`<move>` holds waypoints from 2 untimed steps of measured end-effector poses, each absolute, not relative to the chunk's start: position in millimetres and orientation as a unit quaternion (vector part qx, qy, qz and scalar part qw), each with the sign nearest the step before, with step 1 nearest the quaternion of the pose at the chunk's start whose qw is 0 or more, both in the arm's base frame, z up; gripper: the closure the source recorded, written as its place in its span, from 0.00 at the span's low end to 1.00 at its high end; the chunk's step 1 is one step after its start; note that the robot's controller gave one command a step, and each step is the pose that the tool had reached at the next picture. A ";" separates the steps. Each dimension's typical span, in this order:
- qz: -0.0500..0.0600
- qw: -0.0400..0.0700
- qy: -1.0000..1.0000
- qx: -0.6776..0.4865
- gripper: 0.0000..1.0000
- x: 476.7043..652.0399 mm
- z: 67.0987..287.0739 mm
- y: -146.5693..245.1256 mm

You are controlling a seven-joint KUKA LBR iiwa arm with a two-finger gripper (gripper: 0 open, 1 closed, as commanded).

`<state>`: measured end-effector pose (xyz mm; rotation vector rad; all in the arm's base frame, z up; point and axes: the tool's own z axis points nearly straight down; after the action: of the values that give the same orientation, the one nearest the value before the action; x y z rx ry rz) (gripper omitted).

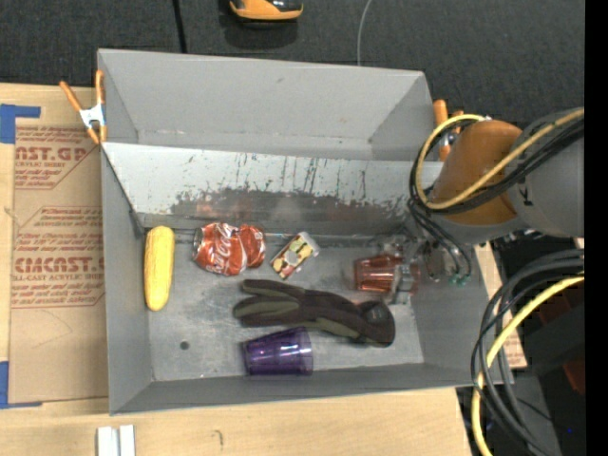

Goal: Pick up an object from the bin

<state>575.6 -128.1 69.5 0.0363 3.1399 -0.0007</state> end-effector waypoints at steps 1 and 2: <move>0.000 0.001 1.000 0.012 1.00 575.4 70.8 -127.8; 0.000 0.000 1.000 0.011 1.00 575.1 75.3 -127.6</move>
Offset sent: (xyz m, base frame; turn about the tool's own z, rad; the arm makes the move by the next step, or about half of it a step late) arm 0.0002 -0.0001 0.0233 0.0000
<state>575.1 -127.6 75.3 0.0361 3.1421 -0.0001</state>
